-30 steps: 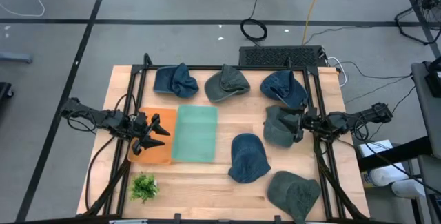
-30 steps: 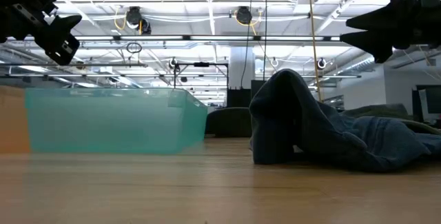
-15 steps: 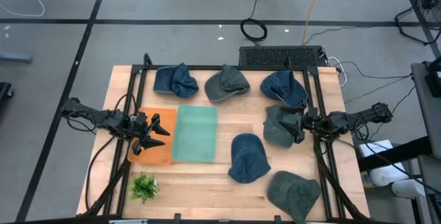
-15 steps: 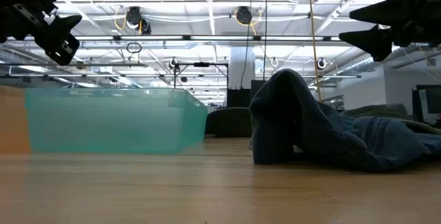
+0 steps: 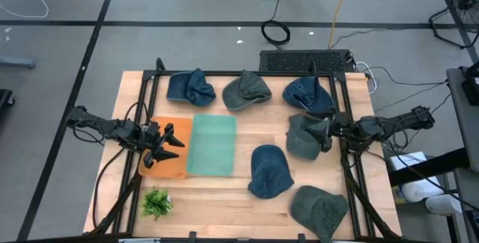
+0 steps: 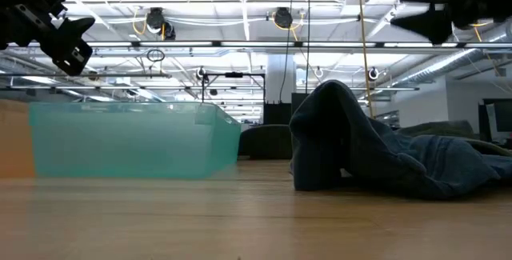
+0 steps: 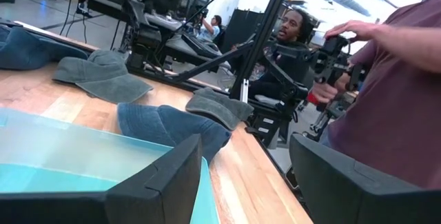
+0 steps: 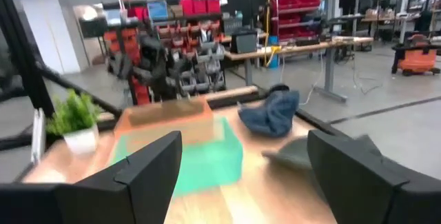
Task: Pick & Place hat
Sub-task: Put the top right blue cap into the orange bin
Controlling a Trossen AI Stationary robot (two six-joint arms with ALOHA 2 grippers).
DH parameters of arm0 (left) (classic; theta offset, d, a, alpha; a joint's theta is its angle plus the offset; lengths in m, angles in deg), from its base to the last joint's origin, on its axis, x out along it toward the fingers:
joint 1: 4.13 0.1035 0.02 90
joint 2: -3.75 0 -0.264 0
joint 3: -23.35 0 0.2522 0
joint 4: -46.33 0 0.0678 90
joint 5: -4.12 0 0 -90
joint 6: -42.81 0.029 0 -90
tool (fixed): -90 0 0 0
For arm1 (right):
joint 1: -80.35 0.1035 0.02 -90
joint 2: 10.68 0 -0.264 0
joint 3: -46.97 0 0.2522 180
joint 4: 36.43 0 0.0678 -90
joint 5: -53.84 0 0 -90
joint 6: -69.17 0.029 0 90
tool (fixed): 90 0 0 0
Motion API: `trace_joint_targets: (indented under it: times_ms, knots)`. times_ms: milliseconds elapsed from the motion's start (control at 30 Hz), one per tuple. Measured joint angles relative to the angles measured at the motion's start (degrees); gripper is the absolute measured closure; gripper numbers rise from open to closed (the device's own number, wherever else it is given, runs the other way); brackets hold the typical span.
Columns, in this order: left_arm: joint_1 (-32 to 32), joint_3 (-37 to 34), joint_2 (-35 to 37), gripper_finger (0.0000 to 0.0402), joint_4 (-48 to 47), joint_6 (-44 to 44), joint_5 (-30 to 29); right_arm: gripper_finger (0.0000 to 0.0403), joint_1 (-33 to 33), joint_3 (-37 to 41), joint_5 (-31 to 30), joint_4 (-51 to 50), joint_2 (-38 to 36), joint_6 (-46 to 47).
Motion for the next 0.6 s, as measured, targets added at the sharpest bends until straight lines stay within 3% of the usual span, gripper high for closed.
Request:
trace_joint_targets:
  times_ms: [267, 600]
  knots:
    - [0.00, 0.00, 0.00, 0.0172, 0.03, 0.00, -0.02, 0.0106, 0.00, -16.18, 0.05, -11.98, 10.00, 0.72]
    - [0.01, 0.00, 0.00, 0.0172, 0.02, 0.00, -0.02, 0.0106, 0.00, -35.36, 0.14, -34.11, 21.71, 11.72]
